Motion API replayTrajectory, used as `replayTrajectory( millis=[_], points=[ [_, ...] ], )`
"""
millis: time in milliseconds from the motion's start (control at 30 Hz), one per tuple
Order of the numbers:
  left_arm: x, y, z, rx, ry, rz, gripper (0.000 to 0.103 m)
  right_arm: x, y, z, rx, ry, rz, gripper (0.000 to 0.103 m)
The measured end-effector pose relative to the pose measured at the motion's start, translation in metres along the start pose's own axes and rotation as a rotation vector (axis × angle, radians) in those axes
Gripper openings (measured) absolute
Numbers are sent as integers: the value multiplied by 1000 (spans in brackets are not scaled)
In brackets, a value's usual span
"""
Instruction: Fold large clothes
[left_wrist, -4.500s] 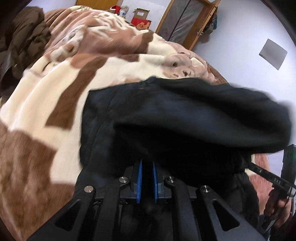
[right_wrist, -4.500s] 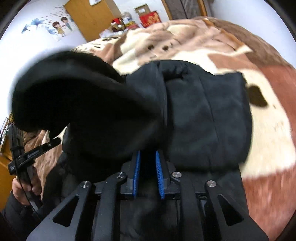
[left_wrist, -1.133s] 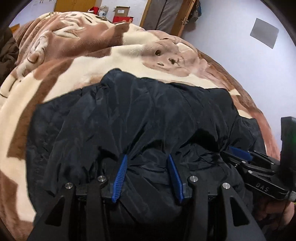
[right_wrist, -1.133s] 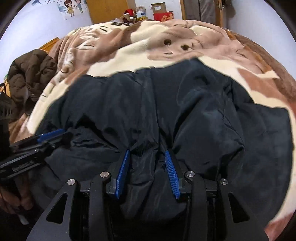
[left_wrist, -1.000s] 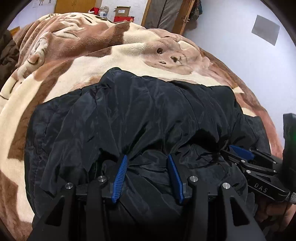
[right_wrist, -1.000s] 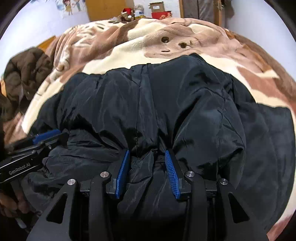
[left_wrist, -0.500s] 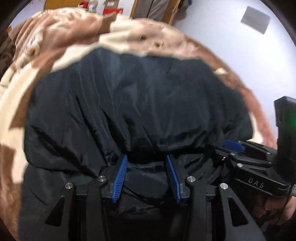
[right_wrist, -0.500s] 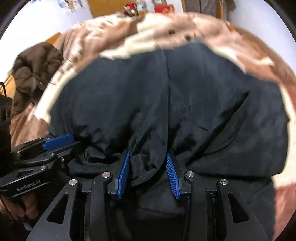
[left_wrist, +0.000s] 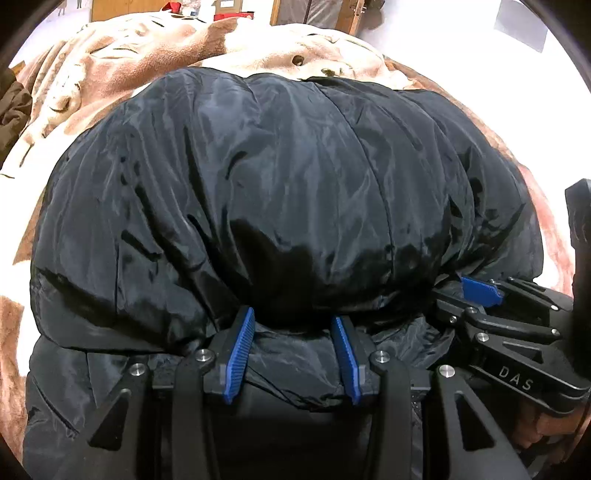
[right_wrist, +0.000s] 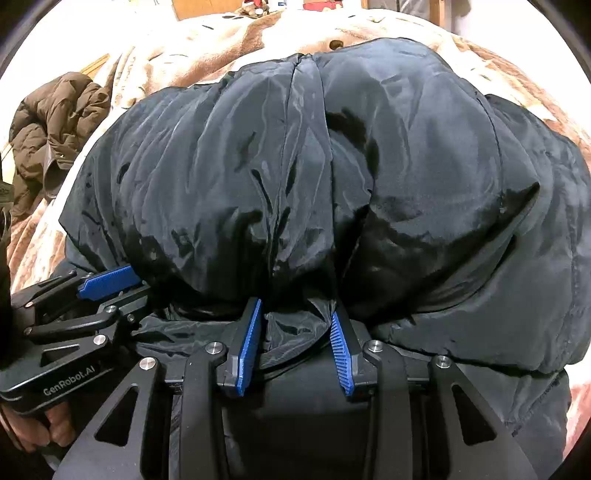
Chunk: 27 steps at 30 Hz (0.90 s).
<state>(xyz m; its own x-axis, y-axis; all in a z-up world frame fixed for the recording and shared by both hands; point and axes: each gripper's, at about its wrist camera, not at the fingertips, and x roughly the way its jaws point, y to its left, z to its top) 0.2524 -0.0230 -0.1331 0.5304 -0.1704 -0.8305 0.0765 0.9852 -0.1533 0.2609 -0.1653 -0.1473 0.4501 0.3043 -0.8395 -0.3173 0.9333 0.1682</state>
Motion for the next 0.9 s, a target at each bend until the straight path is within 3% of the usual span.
replayTrajectory(
  millis=[400, 667, 900],
  points=[
    [-10, -1, -5, 11, -34, 6, 46, -11, -2, -4, -5, -5, 6, 36],
    [-64, -8, -20, 1, -72, 16, 46, -76, 4, -30, 4, -57, 8, 38],
    [-118, -12, -59, 12, -112, 8, 46, -126, -5, -70, 30, -100, 30, 38]
  ],
)
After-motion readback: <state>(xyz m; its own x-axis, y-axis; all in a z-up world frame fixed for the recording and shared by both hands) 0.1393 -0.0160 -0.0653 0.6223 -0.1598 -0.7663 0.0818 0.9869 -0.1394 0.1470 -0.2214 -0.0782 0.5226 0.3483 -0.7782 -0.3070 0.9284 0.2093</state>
